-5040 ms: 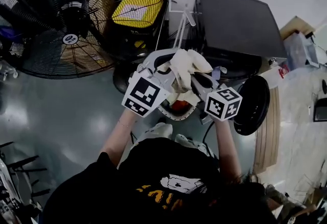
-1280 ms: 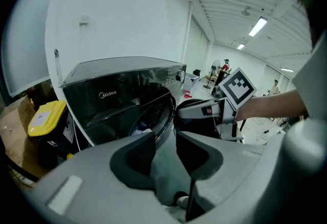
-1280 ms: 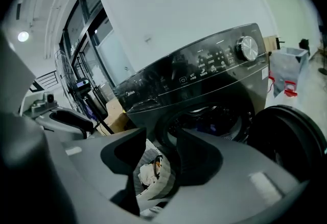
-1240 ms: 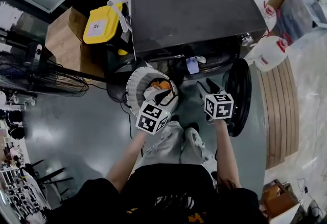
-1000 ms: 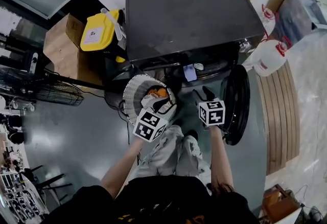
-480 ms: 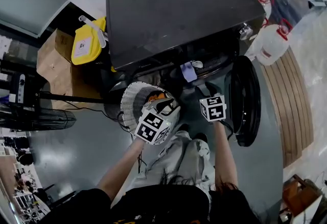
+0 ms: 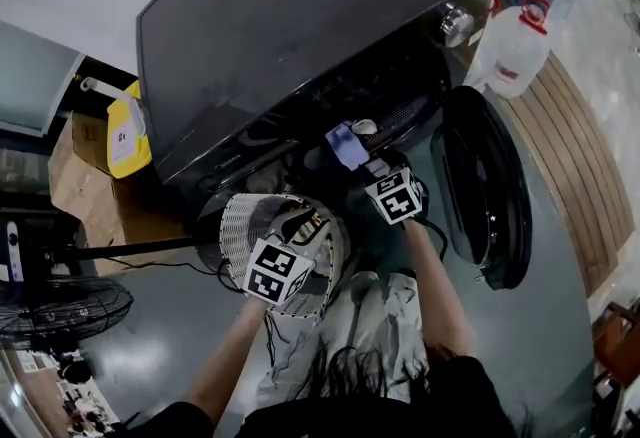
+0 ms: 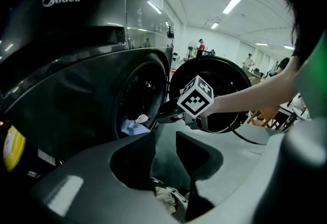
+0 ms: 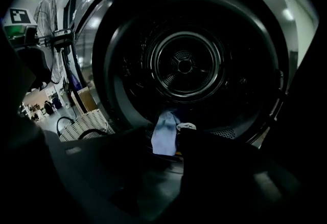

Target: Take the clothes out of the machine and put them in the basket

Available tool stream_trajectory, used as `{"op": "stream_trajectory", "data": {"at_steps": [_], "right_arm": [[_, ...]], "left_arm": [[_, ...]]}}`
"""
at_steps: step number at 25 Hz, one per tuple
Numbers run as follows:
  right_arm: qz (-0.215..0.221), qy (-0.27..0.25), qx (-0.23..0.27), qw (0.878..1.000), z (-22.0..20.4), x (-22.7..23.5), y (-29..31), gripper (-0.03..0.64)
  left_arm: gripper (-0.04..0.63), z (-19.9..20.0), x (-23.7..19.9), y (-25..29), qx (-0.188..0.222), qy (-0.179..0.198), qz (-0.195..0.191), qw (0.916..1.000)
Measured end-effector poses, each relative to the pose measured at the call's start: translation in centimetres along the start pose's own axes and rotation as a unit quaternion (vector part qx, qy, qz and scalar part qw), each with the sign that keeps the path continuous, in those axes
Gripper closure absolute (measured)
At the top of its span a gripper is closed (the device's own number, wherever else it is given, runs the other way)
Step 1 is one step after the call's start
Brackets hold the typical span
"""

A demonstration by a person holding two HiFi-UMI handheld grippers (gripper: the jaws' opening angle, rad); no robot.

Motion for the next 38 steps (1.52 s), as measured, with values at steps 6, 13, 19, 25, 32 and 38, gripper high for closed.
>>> {"op": "stream_trajectory", "data": {"at_steps": [6, 13, 19, 25, 32, 38], "right_arm": [[-0.012, -0.02, -0.013, 1.0, -0.4, 1.5, 4.2, 0.373], [-0.032, -0.048, -0.038, 0.998, -0.7, 3.9, 8.6, 0.289], [-0.028, -0.106, -0.064, 0.992, -0.4, 4.4, 11.9, 0.169], [-0.039, -0.142, -0.086, 0.985, 0.5, 4.6, 14.7, 0.16], [-0.066, -0.127, -0.073, 0.987, 0.3, 5.1, 14.9, 0.393], [-0.036, -0.054, -0.063, 0.996, -0.9, 4.5, 13.2, 0.566]], "left_arm": [[0.46, -0.6, -1.3, 3.0, 0.0, 0.006, -0.008, 1.0], [0.46, -1.4, -2.3, 6.2, 0.0, 0.012, -0.011, 0.9999], [0.46, -2.0, -3.3, 7.3, 0.014, 0.011, -0.002, 0.9998], [0.46, -3.1, -3.3, 8.4, 0.022, 0.014, -0.006, 0.9996], [0.46, -3.6, -3.2, 8.5, 0.039, 0.01, -0.01, 0.9992], [0.46, -3.7, -2.5, 7.0, 0.035, -0.005, -0.022, 0.9991]]}}
Point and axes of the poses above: the fingertips, and each gripper's own axes: y forward along the fingers, x to its right, z out of its top, the point moved 7 cm from there along -y, backward along the fingers, and after that the axes turned 13 degrees about -x, right-handed, at the moved point
